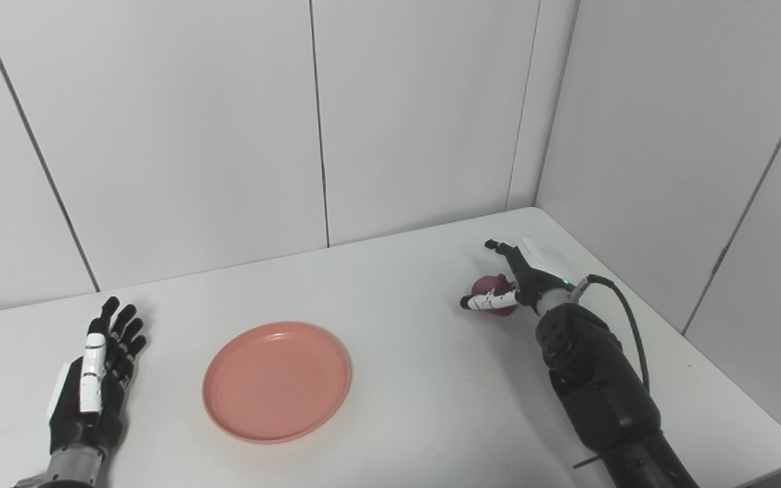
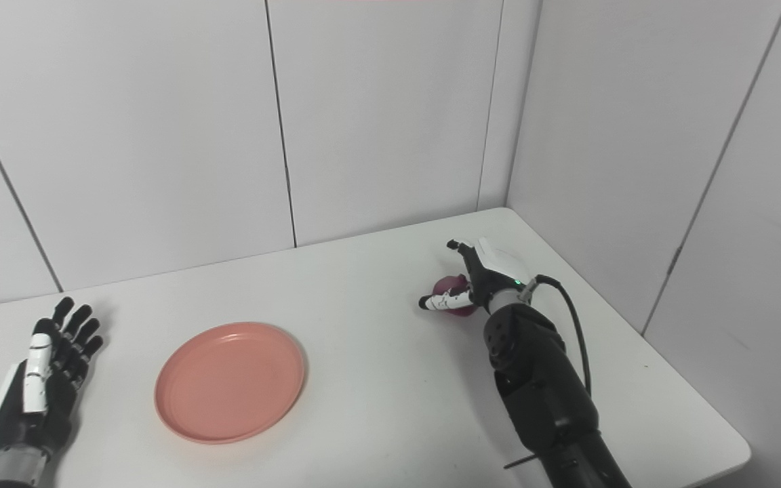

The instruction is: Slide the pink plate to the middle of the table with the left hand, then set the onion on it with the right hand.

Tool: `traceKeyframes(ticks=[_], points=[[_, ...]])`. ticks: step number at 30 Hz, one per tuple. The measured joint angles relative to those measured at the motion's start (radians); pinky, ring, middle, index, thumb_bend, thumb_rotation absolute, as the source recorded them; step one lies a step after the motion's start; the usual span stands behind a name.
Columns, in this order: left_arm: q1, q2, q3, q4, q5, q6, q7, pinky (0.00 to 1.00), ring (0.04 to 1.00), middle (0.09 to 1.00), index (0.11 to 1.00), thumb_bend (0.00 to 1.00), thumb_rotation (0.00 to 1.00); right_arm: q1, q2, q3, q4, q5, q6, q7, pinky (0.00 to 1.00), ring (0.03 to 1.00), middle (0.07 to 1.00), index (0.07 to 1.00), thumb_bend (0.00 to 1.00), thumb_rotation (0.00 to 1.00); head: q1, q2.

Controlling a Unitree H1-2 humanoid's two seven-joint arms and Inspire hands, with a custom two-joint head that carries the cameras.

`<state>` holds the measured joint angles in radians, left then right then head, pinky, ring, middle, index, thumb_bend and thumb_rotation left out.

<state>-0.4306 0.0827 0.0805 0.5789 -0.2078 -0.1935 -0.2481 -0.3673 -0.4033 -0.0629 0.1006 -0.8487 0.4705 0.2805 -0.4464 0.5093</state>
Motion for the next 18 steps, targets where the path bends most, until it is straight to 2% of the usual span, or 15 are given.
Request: traceKeyframes(ticks=[4, 14, 17, 18], points=[[0.001, 0.000, 0.000, -0.001, 0.000, 0.000, 0.000, 0.97, 0.974, 0.973, 0.983, 0.56, 0.99, -0.003, 0.001, 0.002, 0.022, 0.005, 0.000, -0.007, 0.69, 0.824, 0.870, 0.890, 0.99, 0.29, 0.000, 0.003], [0.005, 0.000, 0.000, -0.009, 0.000, 0.002, 0.000, 0.97, 0.974, 0.974, 0.985, 0.56, 0.99, -0.005, 0.001, 0.008, 0.058, 0.011, 0.000, -0.021, 0.70, 0.835, 0.882, 0.877, 0.96, 0.24, 0.003, 0.009], [0.006, 0.000, 0.000, -0.011, 0.000, 0.004, 0.000, 0.97, 0.974, 0.972, 0.984, 0.56, 0.99, -0.005, 0.001, 0.017, 0.064, 0.017, 0.000, -0.030, 0.68, 0.814, 0.861, 0.858, 0.94, 0.23, 0.003, 0.011], [0.006, 0.001, 0.000, -0.011, 0.000, 0.004, 0.000, 0.97, 0.973, 0.970, 0.982, 0.56, 1.00, -0.005, 0.001, 0.021, 0.064, 0.019, 0.000, -0.033, 0.62, 0.777, 0.828, 0.836, 0.92, 0.20, 0.003, 0.011]])
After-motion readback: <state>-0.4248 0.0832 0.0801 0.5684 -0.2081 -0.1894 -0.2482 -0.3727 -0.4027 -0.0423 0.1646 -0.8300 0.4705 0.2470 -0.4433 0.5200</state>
